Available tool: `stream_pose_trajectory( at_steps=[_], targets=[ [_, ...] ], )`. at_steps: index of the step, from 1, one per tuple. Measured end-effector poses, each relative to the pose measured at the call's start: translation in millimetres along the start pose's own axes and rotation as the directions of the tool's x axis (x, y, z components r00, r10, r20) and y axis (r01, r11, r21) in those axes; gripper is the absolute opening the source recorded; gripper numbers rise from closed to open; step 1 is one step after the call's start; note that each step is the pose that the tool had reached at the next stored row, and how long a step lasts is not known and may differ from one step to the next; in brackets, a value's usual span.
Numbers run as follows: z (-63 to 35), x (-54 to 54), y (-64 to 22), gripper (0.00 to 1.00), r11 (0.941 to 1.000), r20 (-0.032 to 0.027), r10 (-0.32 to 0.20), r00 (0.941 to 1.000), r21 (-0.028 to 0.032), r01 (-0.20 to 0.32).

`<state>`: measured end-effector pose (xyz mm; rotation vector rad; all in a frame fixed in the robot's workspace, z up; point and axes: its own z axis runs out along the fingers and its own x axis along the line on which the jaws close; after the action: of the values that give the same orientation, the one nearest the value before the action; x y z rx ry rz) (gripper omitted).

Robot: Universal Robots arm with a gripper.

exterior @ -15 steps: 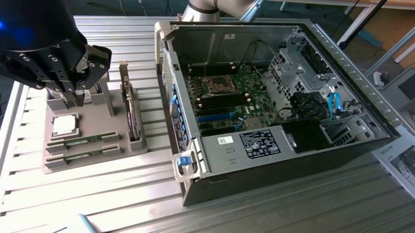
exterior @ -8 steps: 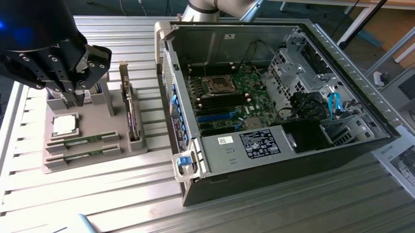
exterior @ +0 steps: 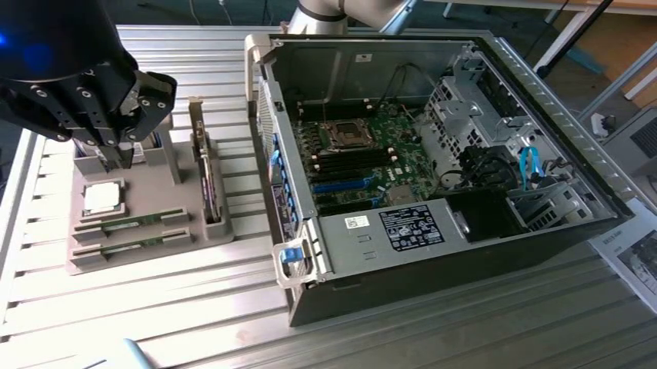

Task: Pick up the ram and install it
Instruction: 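Pick up the ram and move it above insertion slot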

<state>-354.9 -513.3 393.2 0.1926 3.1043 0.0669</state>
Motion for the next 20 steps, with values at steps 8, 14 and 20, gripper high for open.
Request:
stream_pose_trajectory(
  at_steps=[8,14,20],
  targets=[
    [0.1,0.0,0.0,0.11,0.9883,-0.0065,-0.153,0.9883,-0.0048,0.153],
    [0.2,0.0,0.0,0.11,0.9514,-0.0125,-0.308,0.9514,-0.0108,0.308],
    [1.3,0.1,0.0,0.11,0.8982,-0.0169,-0.439,0.8981,-0.0168,0.439]
  ],
)
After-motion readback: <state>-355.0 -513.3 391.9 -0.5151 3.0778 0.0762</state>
